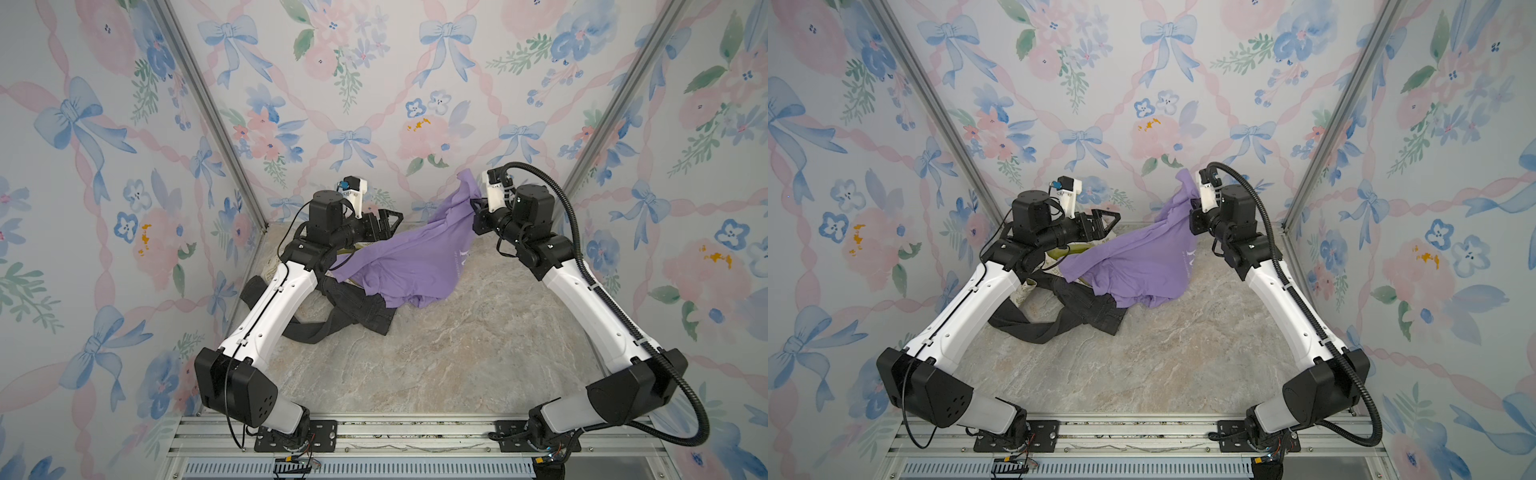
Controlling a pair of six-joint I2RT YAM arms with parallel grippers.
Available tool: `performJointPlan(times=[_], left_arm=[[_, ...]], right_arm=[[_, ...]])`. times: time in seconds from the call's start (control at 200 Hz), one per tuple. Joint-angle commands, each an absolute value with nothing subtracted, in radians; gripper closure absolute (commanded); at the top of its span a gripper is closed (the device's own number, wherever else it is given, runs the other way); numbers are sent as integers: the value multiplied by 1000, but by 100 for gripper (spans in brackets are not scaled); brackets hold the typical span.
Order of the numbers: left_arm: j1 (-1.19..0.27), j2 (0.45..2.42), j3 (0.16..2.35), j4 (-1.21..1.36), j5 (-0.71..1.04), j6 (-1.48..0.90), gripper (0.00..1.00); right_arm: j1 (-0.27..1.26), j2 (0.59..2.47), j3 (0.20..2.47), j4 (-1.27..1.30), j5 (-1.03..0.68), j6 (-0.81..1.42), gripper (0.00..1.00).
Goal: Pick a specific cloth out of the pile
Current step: 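Pull the lavender shirt away from the pile with the right gripper while the left releases, then lower the lavender shirt onto the table with the right gripper and release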
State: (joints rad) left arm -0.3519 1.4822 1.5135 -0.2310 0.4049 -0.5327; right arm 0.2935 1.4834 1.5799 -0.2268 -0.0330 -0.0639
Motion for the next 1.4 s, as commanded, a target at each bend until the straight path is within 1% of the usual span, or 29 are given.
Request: performJointPlan(times=[0.0,0.175,0.335,0.525,0.705,0.8,0.88,1.04,1.16,1.3,1.395], left_arm=[[-343,1440,1491,-190,365,-504,2],[-337,1431,1467,-168,362,-505,2],[-330,1423,1442,-144,362,-502,2],[-318,1406,1410,-102,356,-503,2],[-302,1389,1380,-74,345,-505,2],[-292,1380,1363,-58,344,-511,2],[-287,1378,1357,-49,345,-513,2],[-274,1377,1355,-40,353,-515,2],[-267,1379,1353,-38,359,-515,2],[-265,1379,1348,-34,364,-514,2],[-260,1370,1340,-35,356,-516,2]], right_arm=[[229,1440,1651,-224,-6,-78,100],[119,1444,1730,-202,15,-66,100],[62,1509,1856,-195,7,-37,100],[55,1648,2081,-243,-44,-11,100],[56,1842,2334,-315,-111,29,100],[55,1930,2468,-362,-122,25,100],[51,1976,2528,-373,-123,21,100],[30,1984,2501,-346,-124,36,100],[18,1953,2431,-337,-129,39,100],[19,1870,2266,-297,-130,33,100],[20,1788,2098,-246,-118,47,100]])
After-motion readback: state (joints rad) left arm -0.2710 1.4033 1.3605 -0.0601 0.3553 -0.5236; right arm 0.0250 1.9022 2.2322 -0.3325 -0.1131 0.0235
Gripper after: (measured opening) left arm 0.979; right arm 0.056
